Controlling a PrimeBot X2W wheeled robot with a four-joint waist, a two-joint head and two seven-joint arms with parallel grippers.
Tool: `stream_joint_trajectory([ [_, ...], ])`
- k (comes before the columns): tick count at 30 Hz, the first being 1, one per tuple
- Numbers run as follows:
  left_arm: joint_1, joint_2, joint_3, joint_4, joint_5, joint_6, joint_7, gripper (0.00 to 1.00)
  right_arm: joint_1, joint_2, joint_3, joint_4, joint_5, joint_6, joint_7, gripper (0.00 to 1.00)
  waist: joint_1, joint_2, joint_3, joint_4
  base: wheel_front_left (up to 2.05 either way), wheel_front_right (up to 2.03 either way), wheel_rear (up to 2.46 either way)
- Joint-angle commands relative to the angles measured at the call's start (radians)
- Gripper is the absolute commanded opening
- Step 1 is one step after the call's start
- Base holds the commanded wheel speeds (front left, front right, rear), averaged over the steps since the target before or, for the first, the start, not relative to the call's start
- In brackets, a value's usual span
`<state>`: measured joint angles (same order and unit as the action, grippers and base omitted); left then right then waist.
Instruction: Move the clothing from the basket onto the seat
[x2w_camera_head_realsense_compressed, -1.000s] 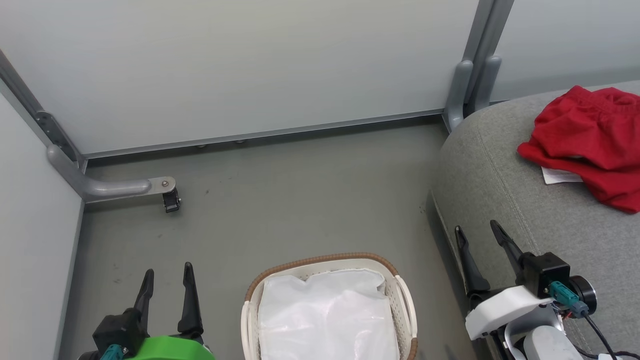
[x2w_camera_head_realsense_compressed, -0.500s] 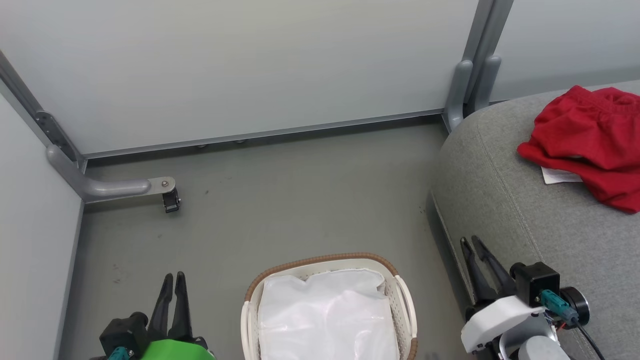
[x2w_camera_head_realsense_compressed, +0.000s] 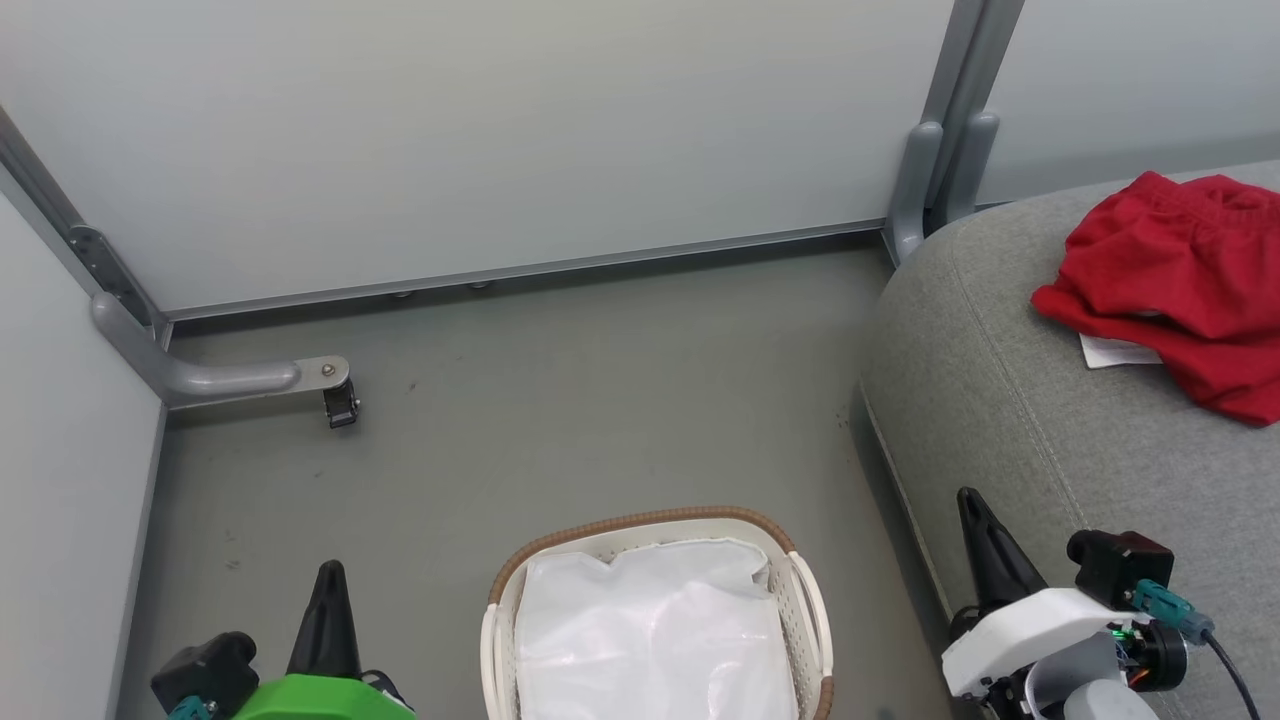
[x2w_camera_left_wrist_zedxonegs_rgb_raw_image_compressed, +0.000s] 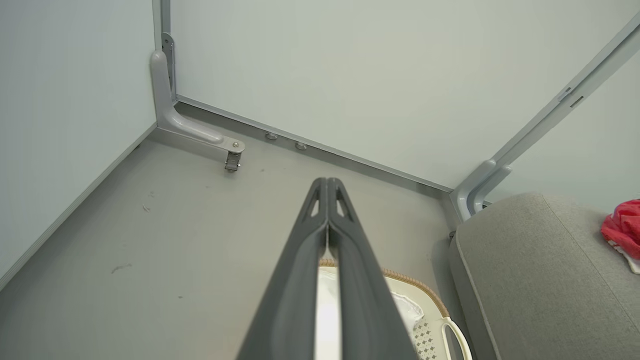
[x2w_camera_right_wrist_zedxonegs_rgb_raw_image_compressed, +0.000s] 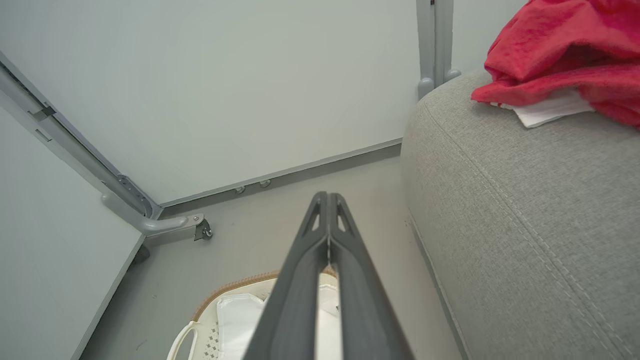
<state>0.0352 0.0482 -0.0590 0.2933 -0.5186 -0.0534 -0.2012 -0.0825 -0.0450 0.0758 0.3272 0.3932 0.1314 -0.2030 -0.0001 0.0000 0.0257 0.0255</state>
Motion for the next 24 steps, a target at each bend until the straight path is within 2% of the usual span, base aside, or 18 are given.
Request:
stream_joint_trajectory([
  [1, -0.029, 0.002, 0.011, -0.018, -0.043, -0.008, 0.010, 0.00, -0.016, -0.006, -0.008, -0.020, 0.046, 0.000, 0.008, 0.00, 0.0001, 0.0000, 0.000, 0.000, 0.00, 0.00, 0.00],
  [24, -0.068, 0.002, 0.060, -0.029, -0.360, -0.029, 0.102, 0.00, -0.021, -0.013, -0.056, -0.041, 0.406, 0.000, 0.095, 0.00, 0.0001, 0.0000, -0.005, -0.006, 0.00, 0.00, 0.00],
])
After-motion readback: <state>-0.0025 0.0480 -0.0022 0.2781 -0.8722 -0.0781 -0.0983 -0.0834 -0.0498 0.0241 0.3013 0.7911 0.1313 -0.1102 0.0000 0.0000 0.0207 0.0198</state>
